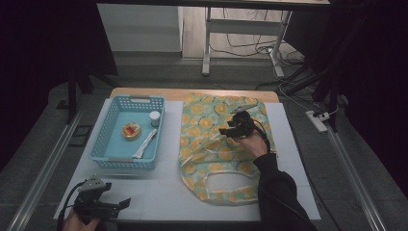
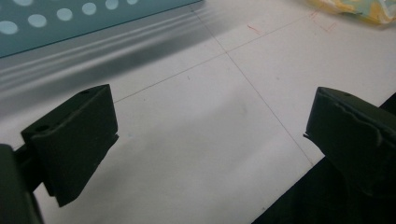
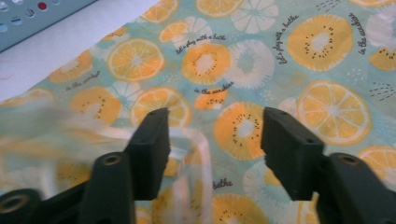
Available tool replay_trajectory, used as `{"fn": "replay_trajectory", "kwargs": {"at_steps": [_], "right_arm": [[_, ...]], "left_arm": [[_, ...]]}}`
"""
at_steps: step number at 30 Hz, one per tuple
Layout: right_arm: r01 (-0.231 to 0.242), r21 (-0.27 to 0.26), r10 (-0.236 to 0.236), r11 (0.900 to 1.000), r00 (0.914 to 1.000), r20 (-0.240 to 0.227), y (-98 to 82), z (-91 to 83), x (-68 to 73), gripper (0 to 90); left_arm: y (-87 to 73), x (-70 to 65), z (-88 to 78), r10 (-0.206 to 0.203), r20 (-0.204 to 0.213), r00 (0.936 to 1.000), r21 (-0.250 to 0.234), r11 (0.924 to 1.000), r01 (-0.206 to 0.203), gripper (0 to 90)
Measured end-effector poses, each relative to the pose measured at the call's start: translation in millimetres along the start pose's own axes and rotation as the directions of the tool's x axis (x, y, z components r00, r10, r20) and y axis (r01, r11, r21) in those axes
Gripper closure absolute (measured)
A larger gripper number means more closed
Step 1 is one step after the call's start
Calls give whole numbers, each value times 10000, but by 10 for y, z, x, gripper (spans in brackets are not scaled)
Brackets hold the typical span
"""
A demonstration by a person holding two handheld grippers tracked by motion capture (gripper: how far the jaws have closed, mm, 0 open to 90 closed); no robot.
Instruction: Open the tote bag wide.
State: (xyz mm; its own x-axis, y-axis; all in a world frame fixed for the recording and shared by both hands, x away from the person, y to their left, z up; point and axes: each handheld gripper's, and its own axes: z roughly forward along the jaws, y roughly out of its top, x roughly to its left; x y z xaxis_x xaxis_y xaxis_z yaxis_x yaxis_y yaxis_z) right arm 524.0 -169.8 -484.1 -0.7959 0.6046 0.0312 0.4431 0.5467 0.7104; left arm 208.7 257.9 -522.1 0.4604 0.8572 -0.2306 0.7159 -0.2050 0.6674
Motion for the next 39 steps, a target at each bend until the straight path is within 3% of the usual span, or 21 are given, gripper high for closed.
{"fn": "replay_trajectory", "kwargs": {"at_steps": [6,16,20,28,34,39], "right_arm": [[-21,-249,16,9997,9998,-177,36,-135,71,280],[297,-67,-301,9995,9978,-584,-61,-444,298,48],[536,86,-531,9985,9973,-514,-128,-498,391,14],[858,161,-838,9962,9915,-998,-268,-633,611,0],[1324,640,-1233,9891,9839,-1293,-366,-554,753,0],[1397,1328,-1249,9813,9856,-1142,-503,-348,682,0]], "left_arm": [[-1,2,-2,-36,15,10000,-5,10000,36,25],[-1,5,-2,-51,18,10000,-27,10000,51,25],[-1,7,-1,-63,25,10000,-30,10000,63,25],[0,7,1,-77,20,10000,-23,10000,77,25],[0,5,0,-61,22,10000,-18,10000,61,25],[-1,6,-2,-53,36,10000,-33,10000,53,25]]}}
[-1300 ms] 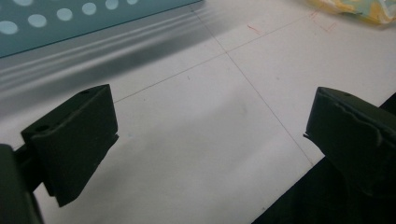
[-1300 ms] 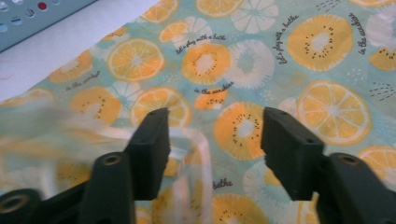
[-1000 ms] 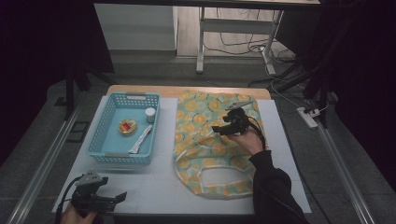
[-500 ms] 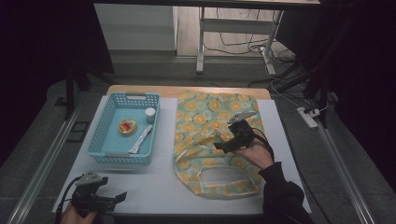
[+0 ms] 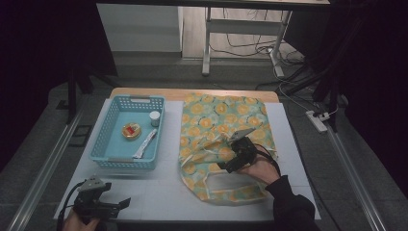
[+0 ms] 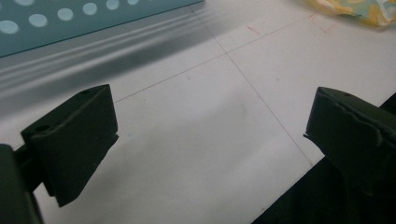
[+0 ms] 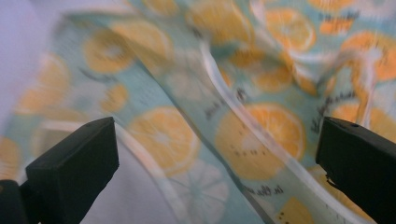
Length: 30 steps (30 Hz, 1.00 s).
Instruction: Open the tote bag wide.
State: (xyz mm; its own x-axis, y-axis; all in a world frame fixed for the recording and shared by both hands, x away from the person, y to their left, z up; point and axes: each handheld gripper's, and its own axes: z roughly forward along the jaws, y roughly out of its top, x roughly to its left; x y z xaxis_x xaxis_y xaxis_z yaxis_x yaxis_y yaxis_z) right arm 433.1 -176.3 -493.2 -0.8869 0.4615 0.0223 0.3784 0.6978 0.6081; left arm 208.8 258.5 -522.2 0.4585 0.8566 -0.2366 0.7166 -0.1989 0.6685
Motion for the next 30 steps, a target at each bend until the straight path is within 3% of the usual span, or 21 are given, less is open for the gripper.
{"fn": "replay_trajectory", "kwargs": {"at_steps": [6,9,12,14,18,19,22,30], "right_arm": [[-206,434,186,9988,9988,446,-170,141,-178,69],[87,483,-116,9988,9981,608,-222,164,-212,166],[346,359,-360,9988,9987,373,-223,112,-203,412],[508,376,-518,9980,9983,255,-217,98,-178,529],[563,516,-573,9971,9982,177,-206,75,-147,841],[581,534,-587,9969,9982,98,-205,73,-139,885],[782,688,-801,9946,9964,261,-183,67,-104,897],[326,-403,-323,9987,9995,61,-44,-96,-81,898]], "left_arm": [[1,-3,0,3,2,10000,18,10000,-3,25],[1,-4,1,4,-4,10000,23,10000,-4,25],[2,-4,2,4,-5,10000,40,10000,-4,25],[1,-5,4,34,-27,10000,30,10000,-34,25],[2,-8,5,54,-41,10000,35,10000,-54,25],[2,-8,5,52,-39,10000,36,10000,-52,26],[3,-6,6,28,-28,10000,41,10000,-28,26],[4,-4,8,4,-24,10000,50,10000,-4,26]]}}
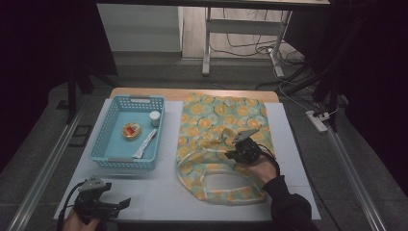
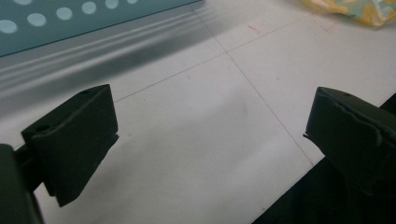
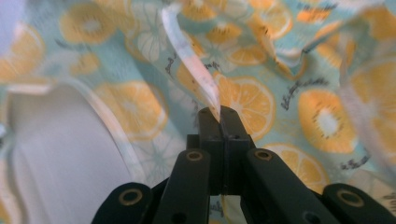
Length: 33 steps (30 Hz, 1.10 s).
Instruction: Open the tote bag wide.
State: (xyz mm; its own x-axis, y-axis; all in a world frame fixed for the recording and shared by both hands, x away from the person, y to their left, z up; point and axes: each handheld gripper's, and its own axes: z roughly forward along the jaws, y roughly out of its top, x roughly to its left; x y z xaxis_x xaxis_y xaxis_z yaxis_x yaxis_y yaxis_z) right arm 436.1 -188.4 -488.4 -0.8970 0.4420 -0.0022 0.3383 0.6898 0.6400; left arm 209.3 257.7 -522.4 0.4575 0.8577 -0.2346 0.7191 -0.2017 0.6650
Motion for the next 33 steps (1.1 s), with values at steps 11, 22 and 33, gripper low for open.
{"fn": "replay_trajectory", "kwargs": {"at_steps": [11,22,33], "right_arm": [[-484,-350,468,9982,9980,-432,320,-179,-14,898],[-364,-728,333,9967,9985,-441,763,-335,39,899],[-105,-762,82,9970,9995,-298,1056,-363,107,899]], "left_arm": [[1,8,1,-83,20,10000,21,10000,83,26],[1,17,4,-150,16,9999,44,9999,150,26],[0,24,5,-258,36,9997,44,9997,258,25]]}}
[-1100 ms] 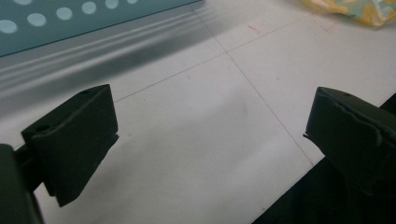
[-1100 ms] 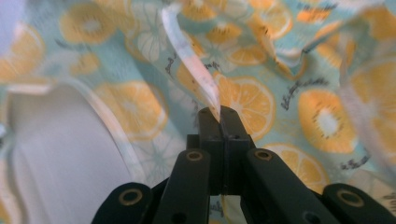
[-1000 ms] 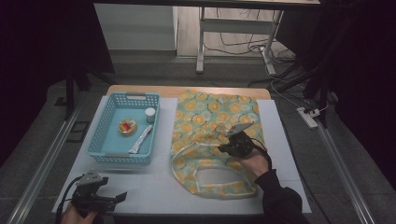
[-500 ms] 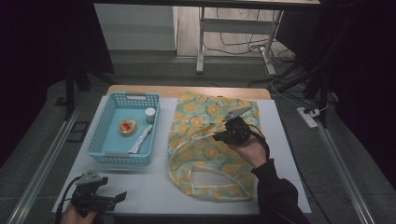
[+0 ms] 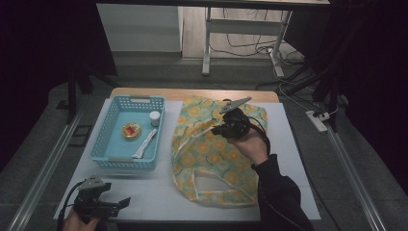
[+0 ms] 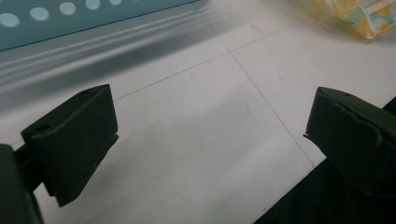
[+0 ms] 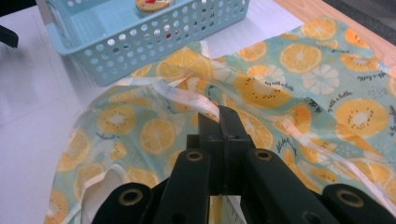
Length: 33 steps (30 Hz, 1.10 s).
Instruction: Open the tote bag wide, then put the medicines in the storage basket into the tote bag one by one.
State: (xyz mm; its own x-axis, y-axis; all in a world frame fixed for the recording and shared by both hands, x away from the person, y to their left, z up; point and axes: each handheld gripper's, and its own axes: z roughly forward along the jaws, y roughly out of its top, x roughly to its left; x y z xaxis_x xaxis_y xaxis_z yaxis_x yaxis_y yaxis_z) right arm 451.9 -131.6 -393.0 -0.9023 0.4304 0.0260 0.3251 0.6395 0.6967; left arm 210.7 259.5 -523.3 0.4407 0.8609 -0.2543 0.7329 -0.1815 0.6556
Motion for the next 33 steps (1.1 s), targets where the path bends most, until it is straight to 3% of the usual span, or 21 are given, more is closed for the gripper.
{"fn": "replay_trajectory", "kwargs": {"at_steps": [9,23,33], "right_arm": [[91,-311,-95,9995,9999,-121,70,-28,7,899],[107,-604,-127,9981,9994,-327,-44,-14,-39,899],[-61,-681,49,9977,9998,-189,-74,-5,-81,899]], "left_arm": [[3,1,0,16,-33,10000,0,10000,-16,23],[3,-22,-3,142,-192,9997,-12,9999,-142,15],[8,-31,-5,130,-360,9993,0,9999,-130,0]]}}
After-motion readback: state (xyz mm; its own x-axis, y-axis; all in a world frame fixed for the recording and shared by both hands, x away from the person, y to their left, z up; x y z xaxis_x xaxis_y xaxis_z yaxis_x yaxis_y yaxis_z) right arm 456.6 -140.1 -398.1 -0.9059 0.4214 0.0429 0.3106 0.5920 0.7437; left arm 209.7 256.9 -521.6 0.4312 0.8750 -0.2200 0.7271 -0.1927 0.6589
